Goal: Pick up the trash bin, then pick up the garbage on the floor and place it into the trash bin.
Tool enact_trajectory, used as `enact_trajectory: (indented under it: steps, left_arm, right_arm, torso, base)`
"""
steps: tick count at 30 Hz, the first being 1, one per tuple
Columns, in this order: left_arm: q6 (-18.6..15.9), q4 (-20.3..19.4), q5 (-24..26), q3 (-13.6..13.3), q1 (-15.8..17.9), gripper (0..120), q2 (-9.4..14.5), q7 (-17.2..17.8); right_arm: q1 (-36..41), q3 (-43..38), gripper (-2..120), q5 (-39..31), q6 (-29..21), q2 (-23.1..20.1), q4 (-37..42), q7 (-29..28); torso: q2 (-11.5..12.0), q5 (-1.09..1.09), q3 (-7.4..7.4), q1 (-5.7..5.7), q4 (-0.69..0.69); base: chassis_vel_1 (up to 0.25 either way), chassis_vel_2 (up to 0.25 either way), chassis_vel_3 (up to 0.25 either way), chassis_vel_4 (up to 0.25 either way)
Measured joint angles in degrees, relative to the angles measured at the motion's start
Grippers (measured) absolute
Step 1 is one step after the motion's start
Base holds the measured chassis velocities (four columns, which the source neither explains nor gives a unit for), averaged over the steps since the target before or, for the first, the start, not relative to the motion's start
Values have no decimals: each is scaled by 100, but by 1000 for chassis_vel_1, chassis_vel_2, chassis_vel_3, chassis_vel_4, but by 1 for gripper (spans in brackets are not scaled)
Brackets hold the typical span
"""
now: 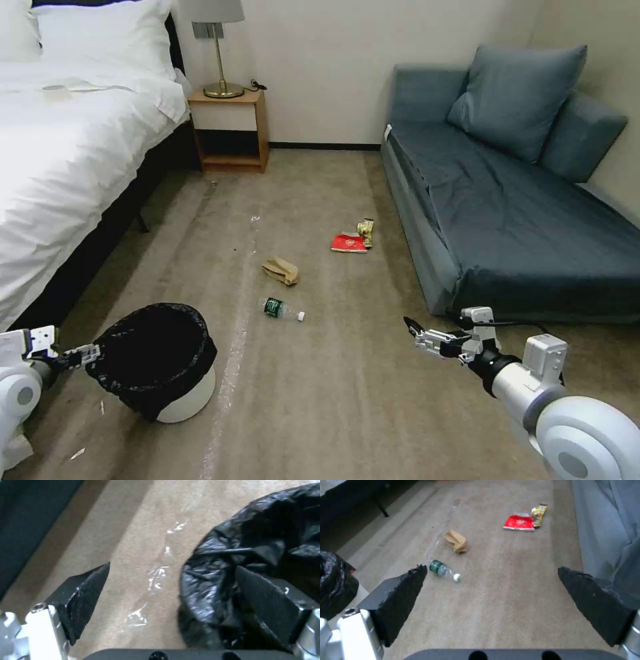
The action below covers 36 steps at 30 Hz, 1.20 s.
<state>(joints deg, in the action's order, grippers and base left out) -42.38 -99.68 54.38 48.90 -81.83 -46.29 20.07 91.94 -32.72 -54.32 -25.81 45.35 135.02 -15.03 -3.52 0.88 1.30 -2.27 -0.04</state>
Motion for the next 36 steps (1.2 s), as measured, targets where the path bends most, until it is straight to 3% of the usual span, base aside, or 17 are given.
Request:
enact_trajectory:
  steps: [14, 17, 23, 28, 36]
  left_arm:
    - [16, 389, -201, -436, 424, 100, -3, -192]
    - [19, 594, -294, -745, 771, 100, -176, -214]
    - [21, 827, -441, -1155, 1146, 100, -439, -237]
    - [38, 985, -597, -1265, 1272, 100, -511, -286]
    - [97, 1235, -794, -1207, 1287, 100, -467, -535]
  right_arm:
    - [-328, 328, 100, 29, 10, 240, -215, 6]
    - [-364, 383, 100, 26, 25, 261, -226, 20]
    - [-423, 384, 100, 12, 68, 260, -286, 57]
    - [-577, 438, 100, -33, 81, 261, -373, 57]
    - [-801, 686, 100, -42, 96, 340, -522, 41]
  torso:
    - [0, -1, 0, 1, 3]
    - [0, -1, 0, 1, 2]
    - [0, 0, 0, 1, 0]
    - [0, -7, -1, 1, 4]
    - [0, -1, -1, 1, 1]
  base:
    - [0, 0, 0, 0]
    - [0, 0, 0, 0]
    - [0, 0, 0, 0]
    - [0, 0, 0, 0]
    - [0, 0, 0, 0]
